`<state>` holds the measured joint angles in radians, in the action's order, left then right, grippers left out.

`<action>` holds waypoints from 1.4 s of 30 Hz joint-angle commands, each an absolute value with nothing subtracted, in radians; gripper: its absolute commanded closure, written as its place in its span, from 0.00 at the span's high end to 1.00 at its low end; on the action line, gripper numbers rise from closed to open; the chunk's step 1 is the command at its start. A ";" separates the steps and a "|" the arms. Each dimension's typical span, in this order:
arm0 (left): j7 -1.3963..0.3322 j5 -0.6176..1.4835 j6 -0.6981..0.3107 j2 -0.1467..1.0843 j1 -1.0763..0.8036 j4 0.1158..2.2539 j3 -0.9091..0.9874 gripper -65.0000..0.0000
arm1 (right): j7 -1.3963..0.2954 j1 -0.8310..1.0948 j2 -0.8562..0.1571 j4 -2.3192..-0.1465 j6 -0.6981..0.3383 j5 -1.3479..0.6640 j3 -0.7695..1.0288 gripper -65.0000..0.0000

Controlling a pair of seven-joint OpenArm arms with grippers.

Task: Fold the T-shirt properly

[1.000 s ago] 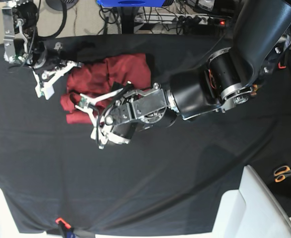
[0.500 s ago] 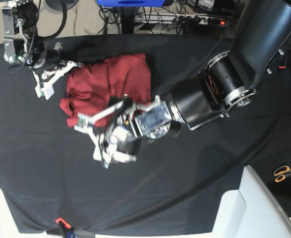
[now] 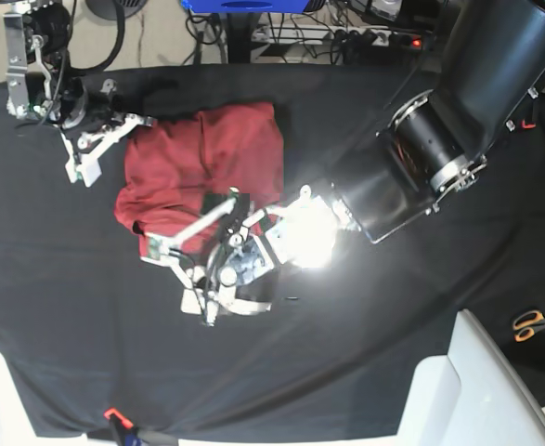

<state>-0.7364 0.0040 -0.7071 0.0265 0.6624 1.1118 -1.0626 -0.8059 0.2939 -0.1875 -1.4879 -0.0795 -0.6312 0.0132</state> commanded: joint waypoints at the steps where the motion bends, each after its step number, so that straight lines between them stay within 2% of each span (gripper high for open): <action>1: -0.771 -0.008 -0.698 0.030 0.696 1.156 -1.032 0.83 | -0.797 0.286 -0.206 -1.509 -0.084 -0.647 0.018 0.00; 7: -0.905 -0.016 -0.698 0.128 0.634 1.426 -0.892 0.83 | -0.797 0.291 -0.211 -1.560 -0.084 -0.647 0.019 0.00; 9: -0.937 -0.016 -0.698 0.163 0.572 1.517 -0.822 0.76 | -0.797 0.295 -0.231 -1.592 -0.084 -0.647 0.039 0.00; 11: -0.938 -0.013 -0.698 0.200 0.487 1.586 -0.727 0.54 | -0.797 0.300 -0.254 -1.610 -0.084 -0.647 0.065 0.00; 14: -0.935 -0.015 -0.698 0.240 0.331 1.629 -0.536 0.00 | -0.797 0.300 -0.283 -1.606 -0.084 -0.647 0.120 0.00; 20: -0.917 -0.004 -0.698 0.280 0.058 1.632 -0.038 0.00 | -0.789 0.278 -0.326 -1.604 -0.084 -0.645 0.177 0.01; 24: -0.849 0.088 -0.698 0.312 -0.110 1.626 0.196 0.00 | -0.797 0.222 -0.348 -1.607 -0.102 -0.645 0.145 0.03; 26: -0.848 0.168 -0.698 0.314 -0.185 1.626 0.291 0.00 | -0.797 0.174 -0.384 -1.607 -0.131 -0.645 0.064 0.12; 30: -0.846 0.305 -0.698 0.306 -0.297 1.627 0.437 0.00 | -0.797 0.077 -0.423 -1.607 -0.134 -0.645 -0.097 0.44; 32: -0.846 0.351 -0.698 0.302 -0.337 1.629 0.479 0.00 | -0.797 0.039 -0.423 -1.604 -0.136 -0.645 -0.148 0.52; 42: -0.845 0.367 -0.698 0.194 -0.447 1.632 0.622 0.00 | -0.754 -0.151 -0.421 -1.391 -0.137 -0.624 -0.335 0.52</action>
